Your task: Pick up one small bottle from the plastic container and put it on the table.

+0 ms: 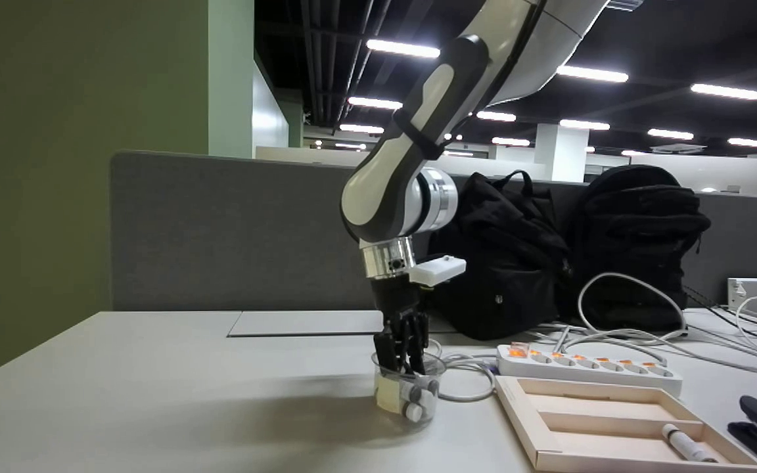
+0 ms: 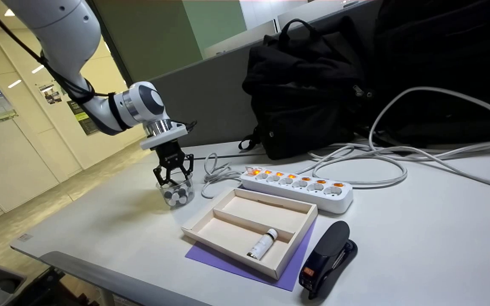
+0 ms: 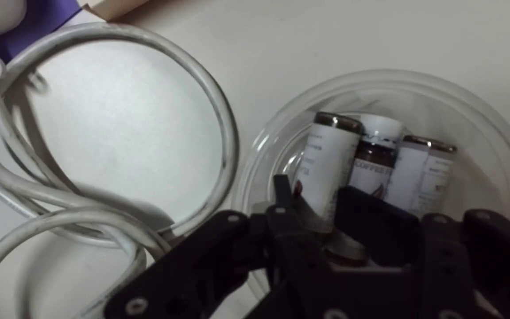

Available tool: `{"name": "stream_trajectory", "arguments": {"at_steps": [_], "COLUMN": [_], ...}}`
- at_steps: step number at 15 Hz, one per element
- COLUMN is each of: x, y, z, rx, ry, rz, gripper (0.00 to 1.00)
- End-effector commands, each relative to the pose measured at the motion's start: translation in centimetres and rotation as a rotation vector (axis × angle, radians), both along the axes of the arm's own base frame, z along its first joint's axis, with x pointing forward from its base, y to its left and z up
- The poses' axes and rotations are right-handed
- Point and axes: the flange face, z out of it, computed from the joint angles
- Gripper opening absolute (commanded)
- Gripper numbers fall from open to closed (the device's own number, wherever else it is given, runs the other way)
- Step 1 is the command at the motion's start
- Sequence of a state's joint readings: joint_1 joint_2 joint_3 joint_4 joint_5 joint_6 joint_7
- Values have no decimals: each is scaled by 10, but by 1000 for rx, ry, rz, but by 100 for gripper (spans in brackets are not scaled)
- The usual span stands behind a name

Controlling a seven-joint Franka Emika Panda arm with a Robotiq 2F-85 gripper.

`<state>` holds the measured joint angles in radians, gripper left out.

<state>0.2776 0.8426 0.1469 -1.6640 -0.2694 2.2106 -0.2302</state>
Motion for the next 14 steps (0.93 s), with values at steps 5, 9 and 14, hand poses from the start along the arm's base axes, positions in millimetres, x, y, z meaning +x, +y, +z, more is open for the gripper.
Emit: {"name": "stream_trajectory", "arguments": {"at_steps": [5,9,14], "x": [6,10,6], "y": [-1,10,16], "z": [19,62,81], "rx": [58,95,122], "ry": [28,-11,15], "rz": [-97,-98,-98], "gripper": [0,0,40]}}
